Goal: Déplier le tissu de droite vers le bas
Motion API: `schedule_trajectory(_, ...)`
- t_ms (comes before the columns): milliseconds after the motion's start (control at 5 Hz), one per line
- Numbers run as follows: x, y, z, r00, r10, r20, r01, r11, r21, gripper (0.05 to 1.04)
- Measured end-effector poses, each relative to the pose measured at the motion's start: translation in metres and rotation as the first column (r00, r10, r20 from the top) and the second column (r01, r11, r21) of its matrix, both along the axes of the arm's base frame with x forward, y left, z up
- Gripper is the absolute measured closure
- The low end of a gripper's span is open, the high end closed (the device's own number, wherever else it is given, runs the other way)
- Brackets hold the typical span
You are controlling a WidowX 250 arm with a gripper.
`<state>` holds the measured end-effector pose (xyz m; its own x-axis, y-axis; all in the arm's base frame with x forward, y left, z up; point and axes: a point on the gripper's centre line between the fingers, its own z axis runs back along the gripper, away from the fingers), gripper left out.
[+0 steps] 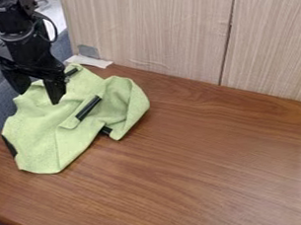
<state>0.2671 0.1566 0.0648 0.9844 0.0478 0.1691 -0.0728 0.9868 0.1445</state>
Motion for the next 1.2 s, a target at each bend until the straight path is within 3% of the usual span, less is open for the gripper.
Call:
schedule_trajectory(200, -0.002, -0.002, -0.01, 1.0, -0.001, -0.027, 0.0, 1.0, -0.018, 0.083)
schedule_trajectory(400, 0.011, -0.01, -0.028, 0.998, -0.044, -0.054, 0.042, 0.998, -0.047, 0.083)
schedule_trajectory(800, 0.038, -0.022, -0.061, 0.99, -0.098, -0.097, 0.094, 0.994, -0.054, 0.083)
schedule_trajectory(1000, 0.047, -0.019, -0.066, 0.99, -0.098, -0.105, 0.094, 0.995, -0.045, 0.134)
schedule_trajectory(1200, 0.052, -0.016, -0.073, 0.989, -0.086, -0.119, 0.082, 0.996, -0.04, 0.415)
